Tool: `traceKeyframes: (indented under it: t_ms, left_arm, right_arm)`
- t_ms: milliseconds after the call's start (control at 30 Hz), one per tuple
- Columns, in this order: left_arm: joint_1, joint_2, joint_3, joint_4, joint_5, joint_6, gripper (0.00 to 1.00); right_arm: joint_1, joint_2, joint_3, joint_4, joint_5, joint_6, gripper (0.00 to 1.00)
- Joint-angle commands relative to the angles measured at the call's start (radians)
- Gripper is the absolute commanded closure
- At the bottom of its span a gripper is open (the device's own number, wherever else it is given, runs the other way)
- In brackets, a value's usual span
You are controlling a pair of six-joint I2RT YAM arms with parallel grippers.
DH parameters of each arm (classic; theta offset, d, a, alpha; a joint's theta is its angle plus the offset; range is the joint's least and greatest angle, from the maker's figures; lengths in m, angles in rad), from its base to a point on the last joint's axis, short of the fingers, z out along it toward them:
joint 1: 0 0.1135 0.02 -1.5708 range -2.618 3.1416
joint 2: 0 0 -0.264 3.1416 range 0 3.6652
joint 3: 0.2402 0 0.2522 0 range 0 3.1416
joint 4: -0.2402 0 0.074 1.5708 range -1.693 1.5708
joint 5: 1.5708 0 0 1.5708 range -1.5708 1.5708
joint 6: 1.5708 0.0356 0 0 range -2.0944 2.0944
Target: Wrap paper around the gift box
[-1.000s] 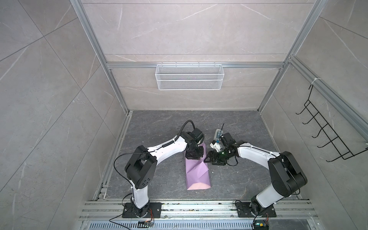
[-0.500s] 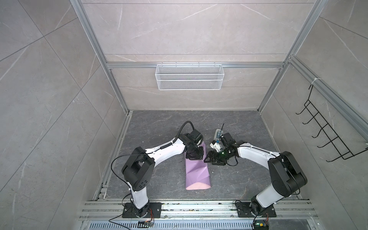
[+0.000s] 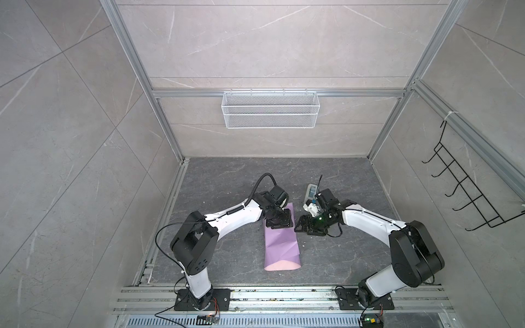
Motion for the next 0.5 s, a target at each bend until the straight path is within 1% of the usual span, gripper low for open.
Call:
traceKeyframes:
  t_ms: [0,100,233,467]
  left_arm:
    - [-0.013,0.067,-0.059,-0.026,-0.015,-0.012,0.52]
    - [-0.013,0.067,-0.063,-0.021,-0.016,-0.013,0.46]
    - [-0.013,0.062,-0.072,-0.01,-0.017,-0.018,0.4]
    - [-0.013,0.061,-0.085,0.022,-0.006,-0.041,0.33]
  right_arm:
    - [-0.032,-0.059,-0.007,-0.067,0.049,-0.027,0.21]
    - [-0.054,-0.111,-0.038,-0.064,0.063,-0.021,0.2]
    - [-0.054,-0.155,-0.072,-0.031,0.06,-0.006,0.19]
    - [-0.033,-0.237,-0.18,0.121,-0.036,0.045,0.15]
